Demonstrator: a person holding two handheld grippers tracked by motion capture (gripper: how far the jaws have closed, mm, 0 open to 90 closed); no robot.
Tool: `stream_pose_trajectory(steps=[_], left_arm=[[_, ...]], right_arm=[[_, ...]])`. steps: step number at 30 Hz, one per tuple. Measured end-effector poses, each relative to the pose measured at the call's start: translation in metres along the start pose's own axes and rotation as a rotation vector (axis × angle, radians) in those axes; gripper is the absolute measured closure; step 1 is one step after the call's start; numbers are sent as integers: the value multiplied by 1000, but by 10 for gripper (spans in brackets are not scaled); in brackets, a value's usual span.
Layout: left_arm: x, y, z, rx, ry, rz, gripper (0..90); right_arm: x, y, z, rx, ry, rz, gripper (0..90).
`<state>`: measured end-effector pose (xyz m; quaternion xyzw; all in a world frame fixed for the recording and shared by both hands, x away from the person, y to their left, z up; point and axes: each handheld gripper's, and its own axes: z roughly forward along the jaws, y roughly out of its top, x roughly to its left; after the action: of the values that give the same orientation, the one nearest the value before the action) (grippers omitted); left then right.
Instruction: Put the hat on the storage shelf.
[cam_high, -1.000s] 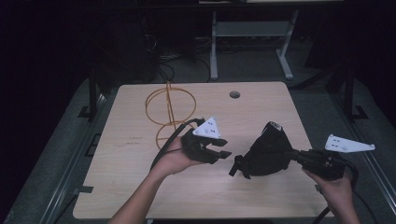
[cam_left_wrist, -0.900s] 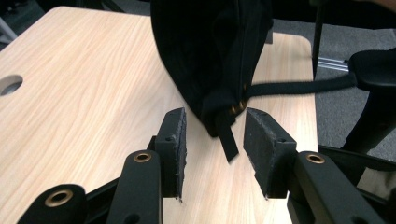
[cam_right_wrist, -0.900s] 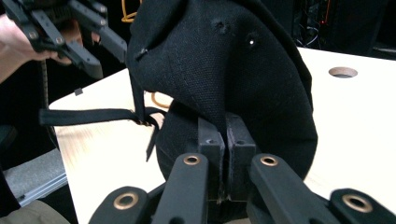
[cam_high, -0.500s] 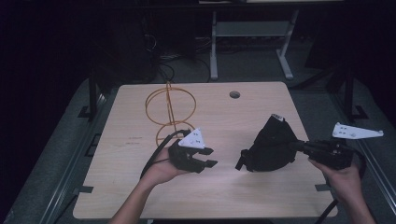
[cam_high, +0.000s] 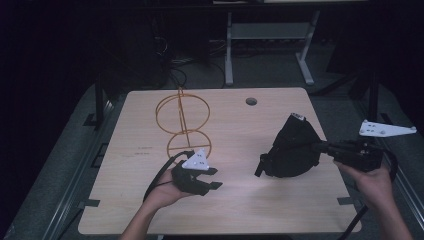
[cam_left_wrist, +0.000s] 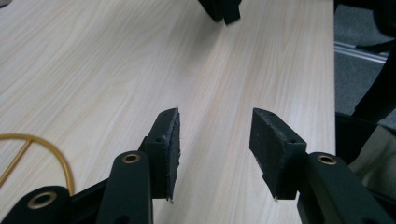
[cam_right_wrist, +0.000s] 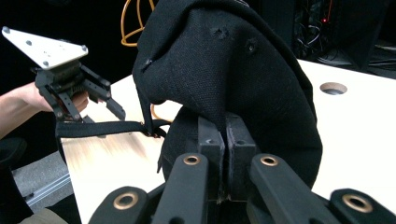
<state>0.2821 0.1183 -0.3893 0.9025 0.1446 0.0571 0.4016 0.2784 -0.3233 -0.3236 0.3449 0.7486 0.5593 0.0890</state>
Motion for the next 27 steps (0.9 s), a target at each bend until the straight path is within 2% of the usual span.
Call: stream_pose_trajectory(steps=[5, 12, 20, 27], left_arm=[[-2, -8, 3, 14, 11, 6, 497], [-2, -19, 7, 26, 7, -20, 455], [-2, -27, 10, 53, 18, -3, 433], [-2, -33, 10, 63, 26, -8, 398]], right_arm=[[1, 8, 0, 5, 4, -8, 873], [3, 20, 2, 9, 16, -24, 873], [8, 39, 7, 16, 31, -46, 873], [13, 54, 13, 19, 46, -75, 872]])
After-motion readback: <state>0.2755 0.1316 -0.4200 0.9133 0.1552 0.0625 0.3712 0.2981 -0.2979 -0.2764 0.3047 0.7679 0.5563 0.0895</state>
